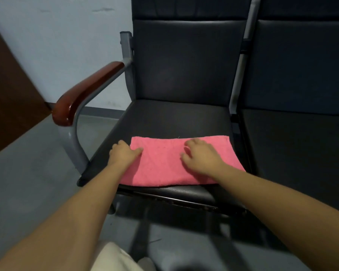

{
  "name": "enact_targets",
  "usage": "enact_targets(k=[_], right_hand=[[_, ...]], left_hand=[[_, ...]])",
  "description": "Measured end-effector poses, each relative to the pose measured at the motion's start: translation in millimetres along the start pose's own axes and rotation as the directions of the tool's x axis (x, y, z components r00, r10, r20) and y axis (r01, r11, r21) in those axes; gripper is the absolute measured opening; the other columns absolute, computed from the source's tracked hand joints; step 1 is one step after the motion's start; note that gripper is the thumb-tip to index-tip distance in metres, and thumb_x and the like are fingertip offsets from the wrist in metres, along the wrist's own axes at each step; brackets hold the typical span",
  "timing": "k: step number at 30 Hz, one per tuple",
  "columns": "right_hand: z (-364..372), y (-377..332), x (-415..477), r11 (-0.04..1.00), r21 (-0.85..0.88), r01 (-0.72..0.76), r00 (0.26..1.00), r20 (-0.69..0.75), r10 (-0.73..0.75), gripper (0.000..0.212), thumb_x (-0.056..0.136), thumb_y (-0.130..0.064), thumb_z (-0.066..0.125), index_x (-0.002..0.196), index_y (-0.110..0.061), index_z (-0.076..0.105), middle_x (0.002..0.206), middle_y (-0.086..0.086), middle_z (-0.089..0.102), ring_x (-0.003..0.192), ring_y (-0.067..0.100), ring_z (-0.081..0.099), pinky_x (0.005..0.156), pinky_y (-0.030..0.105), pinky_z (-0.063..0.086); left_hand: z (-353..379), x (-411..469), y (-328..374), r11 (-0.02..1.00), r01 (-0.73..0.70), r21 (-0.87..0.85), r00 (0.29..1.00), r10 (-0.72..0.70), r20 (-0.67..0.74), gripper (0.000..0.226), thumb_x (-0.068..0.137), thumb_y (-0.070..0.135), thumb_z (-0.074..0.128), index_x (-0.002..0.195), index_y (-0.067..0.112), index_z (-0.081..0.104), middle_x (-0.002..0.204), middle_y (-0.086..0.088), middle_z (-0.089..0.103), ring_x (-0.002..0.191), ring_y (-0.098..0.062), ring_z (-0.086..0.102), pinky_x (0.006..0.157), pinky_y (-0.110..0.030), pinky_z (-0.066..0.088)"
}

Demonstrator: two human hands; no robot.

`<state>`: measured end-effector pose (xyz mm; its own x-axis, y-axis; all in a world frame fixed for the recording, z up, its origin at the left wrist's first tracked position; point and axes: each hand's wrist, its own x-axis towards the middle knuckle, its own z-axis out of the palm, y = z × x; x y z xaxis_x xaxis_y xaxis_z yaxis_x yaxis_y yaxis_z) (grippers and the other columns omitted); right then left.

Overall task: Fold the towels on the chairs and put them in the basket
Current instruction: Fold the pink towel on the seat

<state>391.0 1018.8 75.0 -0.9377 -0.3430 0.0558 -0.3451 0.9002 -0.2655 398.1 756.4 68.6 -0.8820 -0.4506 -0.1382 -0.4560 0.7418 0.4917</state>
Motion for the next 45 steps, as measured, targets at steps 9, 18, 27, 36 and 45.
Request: enact_targets(k=[9,18,27,36,45], right_hand=[[36.3,-19.3,-32.0,0.996,-0.091,0.003,0.987,0.161,0.012,0.066,0.103,-0.056,0.022,0.159,-0.022,0.014,0.167,0.013,0.002,0.154,0.026,-0.001,0.124,0.047,-0.003],[33.1,-30.0,-33.0,0.999,0.021,-0.043,0.983,0.181,0.038,0.063,0.104,-0.048,0.031,0.158,-0.017,0.022,0.166,0.016,0.009,0.154,0.028,0.004,0.124,0.046,0.0],[-9.5,-33.4,-14.5,-0.017,0.915,-0.403,0.864,0.387,0.322,0.06,0.098,-0.059,0.045,0.105,-0.004,0.067,0.077,0.01,0.072,0.07,0.023,0.069,0.075,0.039,0.059],[-2.2,-22.8,-15.1,0.624,0.672,-0.4,0.905,0.183,0.383,0.025,0.084,-0.014,0.07,0.106,-0.007,0.059,0.093,0.008,0.064,0.087,0.023,0.062,0.067,0.026,0.044],[10.1,-4.7,-34.2,0.992,0.092,-0.082,0.996,-0.025,0.084,0.044,0.092,-0.02,0.05,0.136,-0.021,0.055,0.119,0.015,0.049,0.114,0.035,0.051,0.099,0.04,0.044]], left_hand=[[-11.4,-20.2,-1.4,0.999,0.003,0.049,0.977,-0.013,0.215,0.035,0.087,0.033,0.075,0.097,0.003,0.062,0.111,-0.015,0.067,0.105,-0.032,0.065,0.077,-0.033,0.047],[-31.1,-40.9,14.8,0.972,-0.235,-0.011,0.971,0.235,0.049,0.042,0.091,0.032,0.067,0.127,0.013,0.056,0.124,-0.013,0.064,0.11,-0.031,0.06,0.086,-0.036,0.046],[-31.1,-79.3,83.3,0.774,-0.366,-0.516,0.85,0.504,0.153,0.026,0.093,0.031,0.069,0.109,0.013,0.057,0.095,-0.004,0.075,0.076,-0.012,0.073,0.061,-0.021,0.052],[-2.8,-53.2,54.1,0.948,-0.303,-0.1,0.94,0.314,0.134,0.013,0.089,0.026,0.067,0.093,0.014,0.064,0.093,-0.003,0.07,0.091,-0.023,0.066,0.076,-0.031,0.048],[16.5,-47.3,55.3,0.988,-0.132,-0.085,0.955,0.15,0.256,0.04,0.081,0.043,0.074,0.091,0.004,0.067,0.076,-0.009,0.063,0.075,-0.03,0.066,0.056,-0.031,0.041]])
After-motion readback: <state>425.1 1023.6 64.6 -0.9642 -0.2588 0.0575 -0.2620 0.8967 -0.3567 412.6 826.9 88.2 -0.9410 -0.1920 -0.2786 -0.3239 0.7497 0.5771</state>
